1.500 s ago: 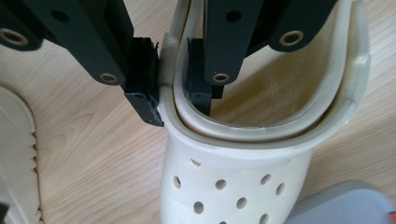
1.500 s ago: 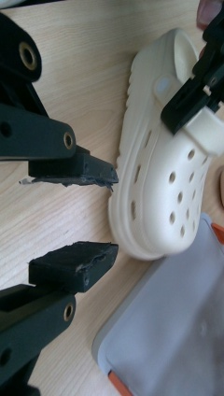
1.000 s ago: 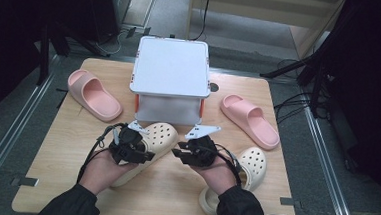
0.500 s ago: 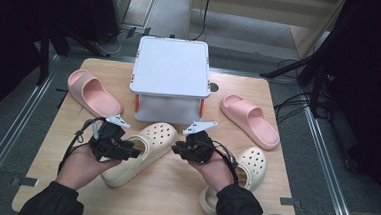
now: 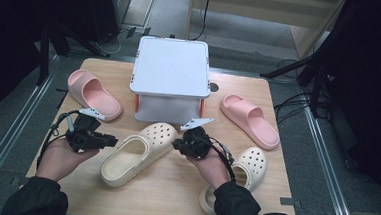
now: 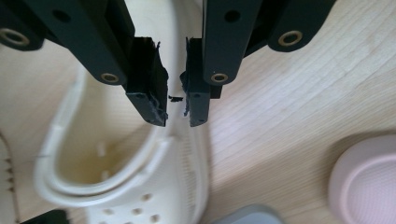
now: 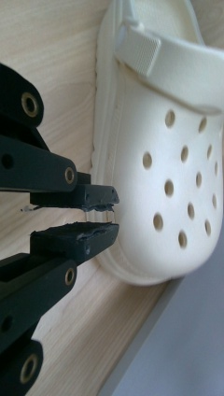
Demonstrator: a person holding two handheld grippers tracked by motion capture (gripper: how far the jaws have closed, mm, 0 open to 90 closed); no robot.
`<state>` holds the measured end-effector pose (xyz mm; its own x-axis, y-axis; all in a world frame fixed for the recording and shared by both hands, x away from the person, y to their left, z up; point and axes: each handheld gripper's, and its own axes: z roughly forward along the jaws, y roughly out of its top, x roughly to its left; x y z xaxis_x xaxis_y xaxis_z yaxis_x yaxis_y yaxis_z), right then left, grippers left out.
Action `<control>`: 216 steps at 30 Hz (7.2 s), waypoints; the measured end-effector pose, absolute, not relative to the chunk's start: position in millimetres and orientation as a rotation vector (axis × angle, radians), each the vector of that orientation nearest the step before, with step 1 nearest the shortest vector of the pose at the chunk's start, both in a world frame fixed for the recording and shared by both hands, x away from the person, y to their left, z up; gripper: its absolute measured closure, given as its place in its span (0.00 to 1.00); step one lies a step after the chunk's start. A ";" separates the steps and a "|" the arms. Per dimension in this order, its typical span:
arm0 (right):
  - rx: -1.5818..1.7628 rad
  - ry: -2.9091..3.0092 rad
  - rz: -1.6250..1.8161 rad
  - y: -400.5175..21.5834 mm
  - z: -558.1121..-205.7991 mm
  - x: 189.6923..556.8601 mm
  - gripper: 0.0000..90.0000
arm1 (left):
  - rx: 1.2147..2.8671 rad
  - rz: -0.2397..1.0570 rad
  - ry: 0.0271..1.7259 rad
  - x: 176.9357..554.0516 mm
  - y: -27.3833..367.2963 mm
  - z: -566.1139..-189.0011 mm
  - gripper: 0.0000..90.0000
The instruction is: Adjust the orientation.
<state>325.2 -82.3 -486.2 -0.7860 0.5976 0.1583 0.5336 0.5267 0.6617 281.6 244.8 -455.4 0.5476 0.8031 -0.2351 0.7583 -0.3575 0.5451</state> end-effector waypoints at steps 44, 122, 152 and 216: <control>1.026 2.618 1.075 -59.0 -494.9 346.3 0.98 | 2.218 -0.111 1.158 275.7 200.2 -491.8 0.86; 1.184 2.411 0.767 -252.0 -454.1 257.7 0.81 | 2.184 -0.058 1.112 309.9 205.3 -464.3 0.58; 0.518 2.605 0.945 -145.8 -439.2 289.1 0.88 | 2.191 -0.071 1.132 307.8 208.4 -468.3 0.58; 1.183 2.703 1.110 -167.9 -480.7 234.0 0.50 | 2.155 -0.148 1.158 292.3 212.1 -489.5 0.60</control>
<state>234.0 -167.9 -480.7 -0.7182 0.6396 0.2739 0.6475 0.4704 0.5995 292.3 212.1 -489.5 0.5982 0.6973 -0.3949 0.7742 -0.3757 0.5094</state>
